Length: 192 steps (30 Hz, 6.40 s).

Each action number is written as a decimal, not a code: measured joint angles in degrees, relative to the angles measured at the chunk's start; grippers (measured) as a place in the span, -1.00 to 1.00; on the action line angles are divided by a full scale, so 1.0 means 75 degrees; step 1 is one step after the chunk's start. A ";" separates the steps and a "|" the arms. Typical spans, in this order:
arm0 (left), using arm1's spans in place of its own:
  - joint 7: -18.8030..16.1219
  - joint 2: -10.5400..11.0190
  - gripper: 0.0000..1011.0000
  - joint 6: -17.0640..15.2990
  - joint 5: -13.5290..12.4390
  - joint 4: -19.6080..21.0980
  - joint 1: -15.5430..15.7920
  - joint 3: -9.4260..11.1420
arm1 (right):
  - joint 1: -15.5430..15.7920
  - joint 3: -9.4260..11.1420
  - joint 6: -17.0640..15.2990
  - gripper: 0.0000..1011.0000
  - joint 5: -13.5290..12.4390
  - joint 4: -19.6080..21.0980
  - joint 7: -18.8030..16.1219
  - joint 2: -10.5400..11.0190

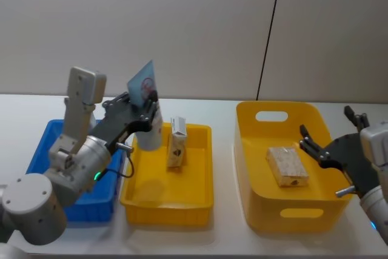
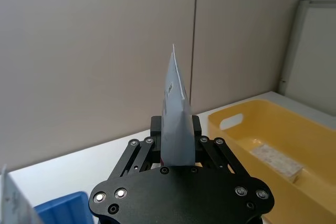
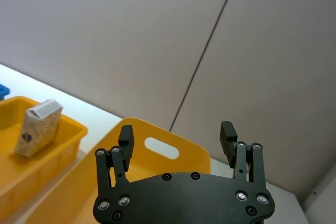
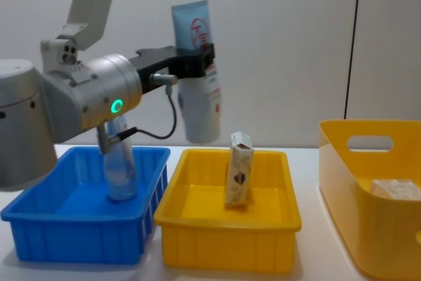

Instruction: Bimanual collaborative sorting of washing and personal care products

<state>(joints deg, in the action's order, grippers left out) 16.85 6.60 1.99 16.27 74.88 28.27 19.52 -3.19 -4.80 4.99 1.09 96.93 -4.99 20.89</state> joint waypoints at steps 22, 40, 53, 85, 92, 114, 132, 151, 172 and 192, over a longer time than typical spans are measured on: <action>0.0444 -0.0120 -0.47 0.0175 0.0233 0.0015 0.0187 0.0365 | -0.0891 -0.0601 -0.0148 0.99 -0.1024 -0.0573 -0.1896 0.0046; 0.0567 -0.0096 -0.47 0.0217 0.0393 0.0158 0.0212 0.0553 | -0.1374 -0.1038 -0.0361 0.99 -0.2097 -0.0960 -0.3150 -0.0041; 0.0596 -0.0074 -0.47 0.0205 0.0444 0.0211 0.0224 0.0618 | -0.1908 -0.1333 -0.0489 0.99 -0.2360 -0.1522 -0.3507 -0.0141; 0.0611 -0.0063 -0.47 0.0185 0.0467 0.0236 0.0231 0.0652 | -0.3703 -0.2076 -0.0369 0.90 -0.2756 -0.3647 -0.4457 -0.0703; 0.0609 -0.0063 -0.47 0.0185 0.0468 0.0237 0.0231 0.0652 | -0.3989 -0.2225 -0.0489 0.57 -0.2779 -0.4026 -0.4532 -0.0828; 0.0614 -0.0066 -0.22 0.0189 0.0467 0.0235 0.0231 0.0654 | -0.4514 -0.2594 -0.0807 -0.42 -0.2746 -0.4710 -0.4429 -0.1063; 0.0614 -0.0063 0.88 0.0190 0.0467 0.0235 0.0231 0.0652 | -0.4320 -0.2485 -0.0971 -0.66 -0.2663 -0.4292 -0.3512 -0.0971; 0.0610 -0.0064 0.98 0.0186 0.0467 0.0235 0.0231 0.0652 | -0.3640 -0.1849 -0.1451 -0.69 -0.2340 -0.3350 -0.1845 -0.0599; 0.0610 -0.0063 0.98 0.0185 0.0467 0.0235 0.0231 0.0652 | -0.3020 -0.0984 -0.2555 0.27 -0.1919 -0.2659 -0.0205 -0.0220; 0.0611 -0.0064 0.98 0.0186 0.0467 0.0235 0.0231 0.0652 | -0.2711 -0.0603 -0.2344 0.98 -0.1785 -0.2317 -0.0160 0.0091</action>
<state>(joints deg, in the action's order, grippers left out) 21.43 6.12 3.38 19.77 76.65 30.01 24.41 -23.52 -9.33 -12.59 -12.30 79.55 -6.19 21.57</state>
